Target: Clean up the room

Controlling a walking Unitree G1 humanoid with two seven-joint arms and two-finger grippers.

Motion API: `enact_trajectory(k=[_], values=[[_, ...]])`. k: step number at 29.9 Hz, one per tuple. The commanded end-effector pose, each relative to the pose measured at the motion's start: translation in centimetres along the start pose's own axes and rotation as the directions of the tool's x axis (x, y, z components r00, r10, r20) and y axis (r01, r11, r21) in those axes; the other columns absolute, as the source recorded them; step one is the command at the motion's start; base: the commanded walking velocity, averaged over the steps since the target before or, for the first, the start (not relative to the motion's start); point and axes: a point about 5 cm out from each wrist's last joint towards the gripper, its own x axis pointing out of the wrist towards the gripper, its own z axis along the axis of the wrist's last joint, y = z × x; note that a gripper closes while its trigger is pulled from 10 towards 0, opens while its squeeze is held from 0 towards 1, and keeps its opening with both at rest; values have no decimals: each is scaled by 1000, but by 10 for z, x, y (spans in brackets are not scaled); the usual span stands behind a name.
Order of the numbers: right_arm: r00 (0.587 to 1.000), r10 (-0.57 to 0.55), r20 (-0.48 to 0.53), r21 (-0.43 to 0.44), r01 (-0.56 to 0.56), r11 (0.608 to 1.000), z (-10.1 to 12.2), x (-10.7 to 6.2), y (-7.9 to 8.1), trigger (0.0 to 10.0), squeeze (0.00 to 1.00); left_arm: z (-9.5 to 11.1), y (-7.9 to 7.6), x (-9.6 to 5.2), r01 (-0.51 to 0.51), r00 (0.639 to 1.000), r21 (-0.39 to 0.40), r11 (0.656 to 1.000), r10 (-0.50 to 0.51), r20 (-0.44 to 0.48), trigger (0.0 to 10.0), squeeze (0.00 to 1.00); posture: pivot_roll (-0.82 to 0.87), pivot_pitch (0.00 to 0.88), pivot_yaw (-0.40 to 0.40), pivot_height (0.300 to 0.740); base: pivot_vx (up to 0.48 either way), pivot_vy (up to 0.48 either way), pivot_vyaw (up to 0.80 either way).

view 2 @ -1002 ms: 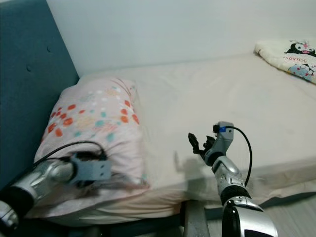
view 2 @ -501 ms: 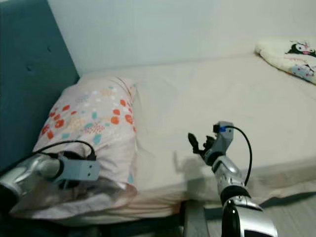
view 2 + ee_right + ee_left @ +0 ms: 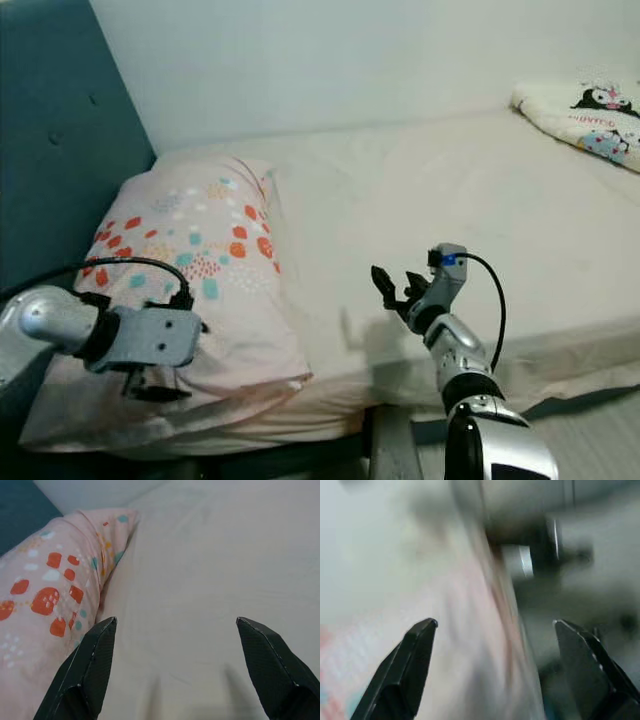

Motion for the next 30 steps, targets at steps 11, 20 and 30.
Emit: enact_trajectory(k=[11,20,30], values=[[997,15,79,54,-19,998,11,3,3,10000,0,-9,59,10,-421,659,-621,661,693,291,10000,0,-83,0,-6,574,0,0,0],[997,57,50,45,-59,997,1,5,12,10000,0,-69,40,45,-426,465,-898,114,878,-109,10000,0,-73,0,-20,608,-244,0,0],[995,94,39,39,-95,995,-3,10,23,10000,0,-93,18,61,-457,406,-885,-93,863,-301,10000,0,-63,0,-22,647,0,0,0]])
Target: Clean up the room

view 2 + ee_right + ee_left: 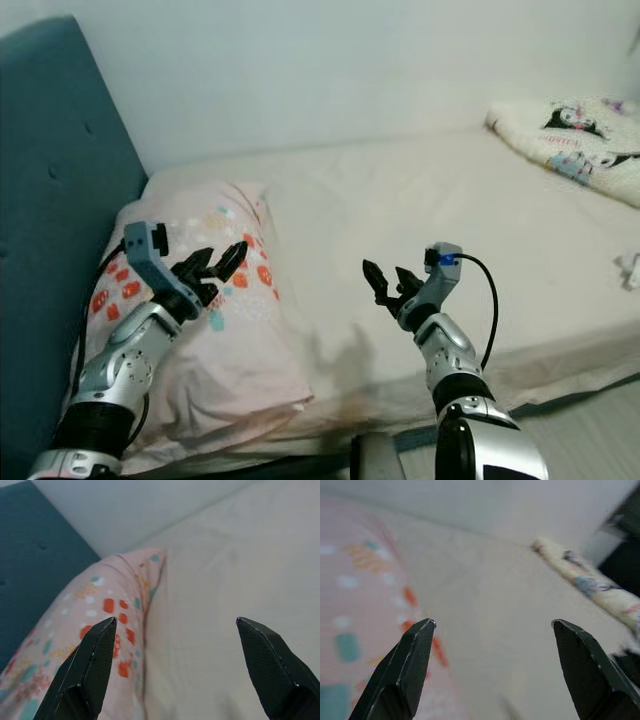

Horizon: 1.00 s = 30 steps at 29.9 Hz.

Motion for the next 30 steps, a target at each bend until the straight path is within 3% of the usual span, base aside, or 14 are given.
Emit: enact_trajectory(k=[1,6,9,24,30], values=[[1000,28,5,-14,-28,999,2,4,7,10000,0,-15,5,-3,-55,997,7,998,55,-61,10000,0,-64,0,-22,652,-394,0,0],[1000,25,-3,-11,-25,1000,-1,3,6,10000,0,-31,9,-5,-98,987,33,995,101,-121,10000,0,-62,0,-23,676,-480,0,0],[1000,24,-5,-11,-24,1000,-2,2,5,10000,0,-33,9,-6,-96,989,29,995,98,-107,10000,0,-63,0,-22,686,-480,0,0],[1000,9,-24,-13,-10,1000,-7,-1,3,10000,0,-56,23,-19,-148,973,94,985,162,-167,10000,0,-62,0,-22,730,0,0,0],[993,-76,-86,-19,74,997,-20,-11,-10,10000,0,-84,32,-38,-105,952,192,976,154,-263,10000,0,-64,0,-23,740,0,0,0]])
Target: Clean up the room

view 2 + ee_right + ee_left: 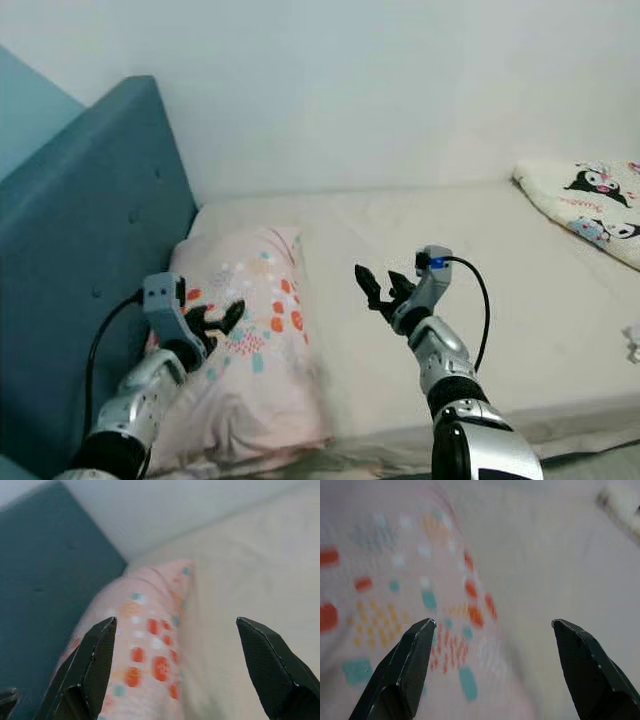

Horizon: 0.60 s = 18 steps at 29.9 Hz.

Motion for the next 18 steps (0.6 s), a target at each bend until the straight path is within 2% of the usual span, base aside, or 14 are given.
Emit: enact_trajectory(k=[1,3,4,6,9,11,13,18], values=[[998,-45,-53,-7,45,999,-12,-6,-6,10000,0,-12,6,-6,-12,999,36,999,14,-41,10000,0,-64,0,-23,740,0,0,0],[985,-122,-124,-20,120,993,-28,-16,-16,10000,0,-31,14,-13,-54,991,83,995,63,-116,10000,0,-63,0,-25,740,0,0,0],[985,-122,-124,-20,120,993,-28,-16,-16,10000,0,-31,14,-13,-54,991,83,995,63,-116,10000,0,-63,0,-25,740,0,0,0],[953,-216,-213,-57,209,976,-48,-31,-27,10000,0,-52,25,-24,-114,969,121,986,137,-204,10000,0,-61,0,-27,740,0,0,0],[935,-253,-250,-75,242,967,-56,-37,-32,10000,0,-59,29,-29,-139,957,128,982,167,-239,10000,0,-57,0,-31,740,0,0,0],[891,-327,-315,-99,312,945,-74,-55,-42,10000,0,-79,40,-44,-205,914,138,969,240,-327,10000,0,-52,0,-37,740,0,-463,0],[874,-364,-321,-96,353,931,-81,-66,-50,10000,0,-96,47,-59,-246,869,156,957,289,-401,10000,0,-53,0,-36,740,0,-480,0],[865,-402,-301,-98,392,915,-77,-71,-57,10000,0,-114,48,-75,-250,829,160,955,296,-474,10000,0,-64,0,-30,740,0,-480,0]])
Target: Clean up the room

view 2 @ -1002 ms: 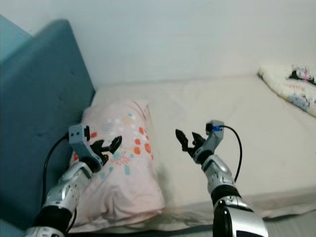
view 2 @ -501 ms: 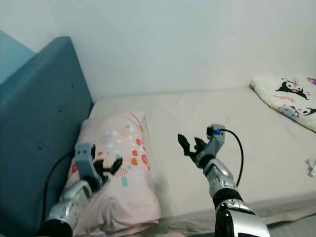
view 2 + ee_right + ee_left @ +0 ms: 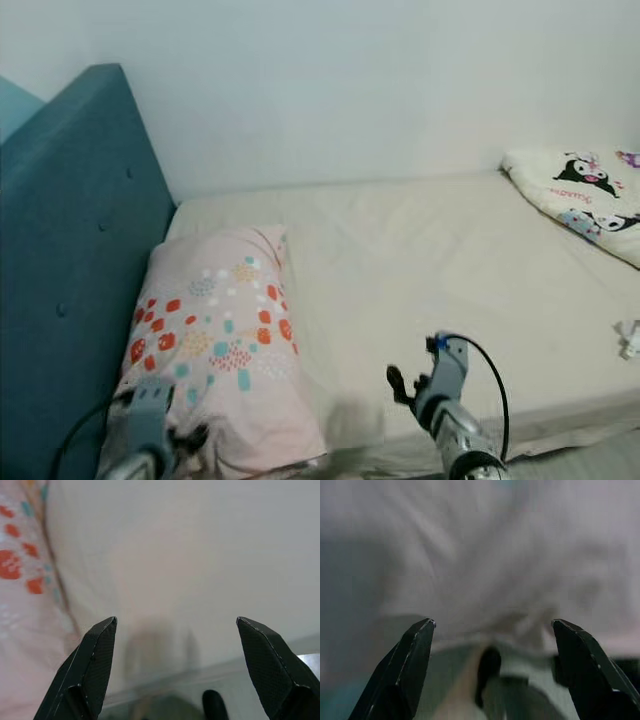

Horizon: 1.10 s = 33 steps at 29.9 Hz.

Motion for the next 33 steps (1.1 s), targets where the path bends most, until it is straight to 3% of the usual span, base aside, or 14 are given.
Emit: enact_trajectory(k=[1,6,15,18,33], values=[[999,-28,26,2,28,1000,7,-1,-7,10000,0,-3,-4,0,15,1000,12,1000,-14,-20,10000,0,-64,0,-30,740,0,-480,0],[996,-82,32,-2,82,997,11,-1,-11,10000,0,-12,-2,-1,-1,999,9,1000,1,-52,10000,0,-70,0,-24,740,0,-480,0],[995,-94,32,6,93,996,12,0,-9,10000,0,-24,0,-4,-17,995,14,1000,18,-100,10000,0,-65,0,-27,740,0,0,0],[995,-97,30,7,96,995,10,0,-9,10000,0,-26,1,-5,-18,994,10,1000,19,-107,10000,0,-64,0,-26,740,0,-480,0],[994,-106,21,12,106,994,6,-1,-9,10000,0,-1,1,1,0,1000,-19,1000,0,-16,10000,0,-60,0,-21,740,0,-480,0]])
